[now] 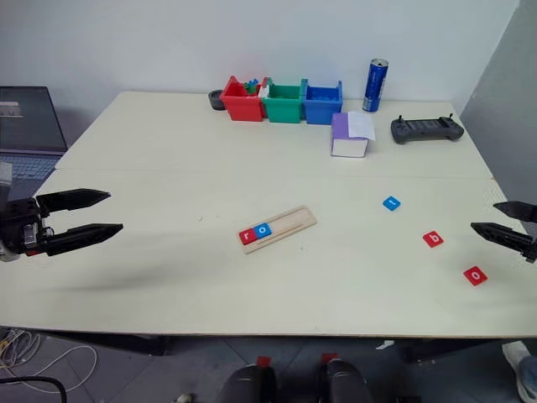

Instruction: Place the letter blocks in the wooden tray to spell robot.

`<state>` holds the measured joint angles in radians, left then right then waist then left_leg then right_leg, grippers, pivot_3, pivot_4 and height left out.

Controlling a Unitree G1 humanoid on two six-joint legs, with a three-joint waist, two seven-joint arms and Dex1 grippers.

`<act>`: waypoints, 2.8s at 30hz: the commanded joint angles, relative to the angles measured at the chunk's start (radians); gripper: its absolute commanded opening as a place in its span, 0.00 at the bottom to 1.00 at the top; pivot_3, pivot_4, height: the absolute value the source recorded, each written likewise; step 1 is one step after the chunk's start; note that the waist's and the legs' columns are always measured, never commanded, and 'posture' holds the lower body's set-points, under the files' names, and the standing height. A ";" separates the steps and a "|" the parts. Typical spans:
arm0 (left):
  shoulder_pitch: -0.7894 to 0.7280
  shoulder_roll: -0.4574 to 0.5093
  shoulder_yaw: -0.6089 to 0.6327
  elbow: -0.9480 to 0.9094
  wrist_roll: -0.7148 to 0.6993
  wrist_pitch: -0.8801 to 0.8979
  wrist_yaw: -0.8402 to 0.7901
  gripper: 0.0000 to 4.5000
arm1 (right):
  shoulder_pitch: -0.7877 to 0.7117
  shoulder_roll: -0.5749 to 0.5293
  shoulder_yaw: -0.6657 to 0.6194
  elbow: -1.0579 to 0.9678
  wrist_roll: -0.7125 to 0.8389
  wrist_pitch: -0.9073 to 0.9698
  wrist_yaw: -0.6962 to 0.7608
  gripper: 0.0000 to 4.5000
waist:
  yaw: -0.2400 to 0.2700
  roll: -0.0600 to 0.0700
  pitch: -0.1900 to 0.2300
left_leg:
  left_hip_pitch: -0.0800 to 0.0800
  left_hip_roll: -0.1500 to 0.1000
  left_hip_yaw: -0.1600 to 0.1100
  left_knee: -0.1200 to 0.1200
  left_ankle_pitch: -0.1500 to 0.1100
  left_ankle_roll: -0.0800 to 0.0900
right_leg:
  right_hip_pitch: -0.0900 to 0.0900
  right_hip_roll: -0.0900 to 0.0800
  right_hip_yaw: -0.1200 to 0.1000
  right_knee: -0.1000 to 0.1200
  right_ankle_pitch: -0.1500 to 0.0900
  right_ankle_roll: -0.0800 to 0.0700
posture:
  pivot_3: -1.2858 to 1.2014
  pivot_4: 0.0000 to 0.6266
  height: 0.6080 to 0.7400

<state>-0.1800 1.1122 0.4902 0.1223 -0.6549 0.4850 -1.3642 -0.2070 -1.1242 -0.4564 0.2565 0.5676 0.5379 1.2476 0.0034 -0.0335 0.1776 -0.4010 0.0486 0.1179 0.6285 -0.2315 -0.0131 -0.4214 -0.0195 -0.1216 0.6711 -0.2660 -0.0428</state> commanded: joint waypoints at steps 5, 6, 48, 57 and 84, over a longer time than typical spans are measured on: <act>0.011 -0.003 0.016 0.002 0.032 -0.068 -0.005 1.00 | -0.025 -0.020 0.025 -0.005 -0.012 -0.025 0.051 0.99 | 0.005 0.000 0.000 | 0.000 0.000 0.000 0.000 0.000 0.000 | 0.000 0.000 0.000 0.000 0.000 0.000 | 0.52 0.24 1.00; 0.012 -0.004 0.010 0.010 0.039 -0.079 -0.011 1.00 | -0.025 -0.021 0.027 -0.004 -0.012 -0.026 0.055 0.99 | 0.005 0.000 0.000 | 0.000 0.000 0.000 0.000 0.000 0.000 | 0.000 0.000 0.000 0.000 0.000 0.000 | 0.52 0.24 1.00; -0.345 -0.484 -0.514 0.479 0.468 -0.721 0.055 1.00 | -0.267 0.411 0.535 -0.634 0.074 0.178 -0.154 0.99 | 0.010 -0.002 0.000 | -0.001 0.000 0.000 0.011 0.000 0.001 | 0.001 0.000 0.000 0.008 0.000 0.000 | 0.52 0.24 1.00; -0.412 -0.549 -0.550 0.580 0.520 -0.738 0.107 1.00 | -0.255 0.413 0.545 -0.651 0.074 0.176 -0.175 0.99 | 0.006 -0.003 0.000 | -0.002 0.001 0.000 0.015 -0.001 0.002 | 0.001 0.000 0.000 0.010 0.000 0.000 | 0.52 0.24 1.00; -0.505 -0.646 -0.608 0.719 0.610 -0.742 0.175 0.82 | -0.231 0.438 0.560 -0.689 0.080 0.179 -0.211 1.00 | 0.004 -0.003 -0.001 | -0.001 0.000 -0.002 0.016 -0.001 0.003 | 0.003 0.000 -0.001 0.010 0.000 0.000 | 0.52 0.24 1.00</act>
<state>-0.6869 0.4695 -0.0902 0.8414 -0.0707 -0.2637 -1.1710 -0.4407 -0.6876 0.1111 -0.3915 0.6403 0.7268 1.0424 0.0075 -0.0370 0.1768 -0.4024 0.0490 0.1164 0.6449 -0.2327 -0.0105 -0.4184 -0.0200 -0.1224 0.6814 -0.2655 -0.0426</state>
